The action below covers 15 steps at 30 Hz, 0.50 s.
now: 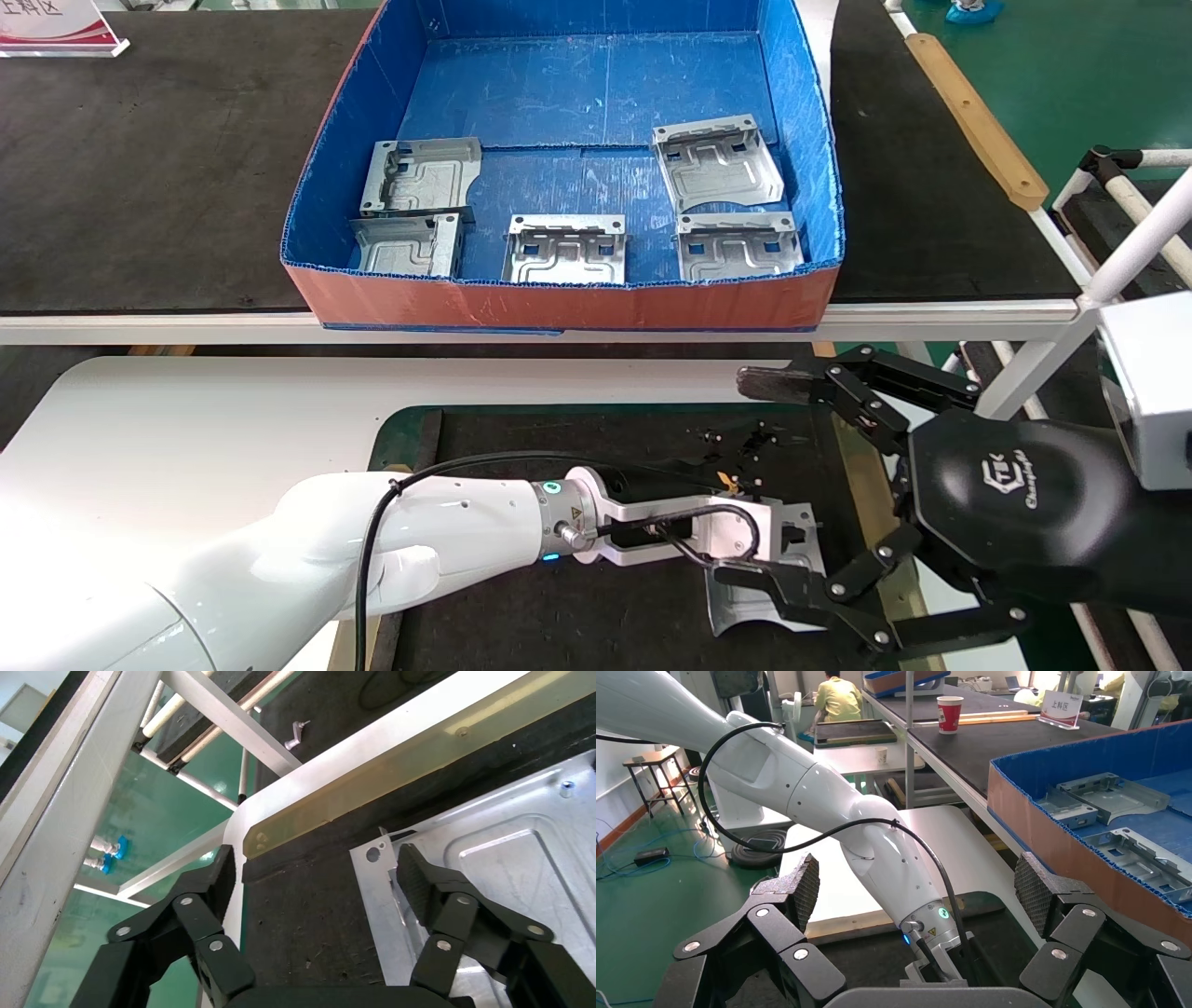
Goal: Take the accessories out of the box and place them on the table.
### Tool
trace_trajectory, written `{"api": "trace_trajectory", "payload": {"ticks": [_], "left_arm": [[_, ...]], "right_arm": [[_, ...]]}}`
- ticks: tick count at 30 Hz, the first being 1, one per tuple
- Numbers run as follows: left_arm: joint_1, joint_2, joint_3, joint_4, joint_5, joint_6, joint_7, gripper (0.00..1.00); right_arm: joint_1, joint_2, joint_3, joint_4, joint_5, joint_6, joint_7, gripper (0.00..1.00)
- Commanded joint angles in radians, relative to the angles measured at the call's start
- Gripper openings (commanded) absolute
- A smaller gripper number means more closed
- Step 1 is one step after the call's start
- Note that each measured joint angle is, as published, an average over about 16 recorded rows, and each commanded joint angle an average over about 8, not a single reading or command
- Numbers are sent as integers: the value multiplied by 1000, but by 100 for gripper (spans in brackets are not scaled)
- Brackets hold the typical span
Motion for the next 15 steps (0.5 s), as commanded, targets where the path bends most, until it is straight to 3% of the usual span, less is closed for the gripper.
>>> {"api": "trace_trajectory", "payload": {"ticks": [1, 9, 15], "left_arm": [[0, 0, 0, 0, 0, 0, 0, 100], [4, -9, -13, -7, 3, 9, -14, 100], [28, -62, -90, -49, 18, 70, -100, 100]], "right_arm": [[0, 0, 0, 0, 0, 0, 0, 100], [0, 0, 0, 0, 0, 0, 0, 100], [0, 0, 0, 0, 0, 0, 0, 100]]}}
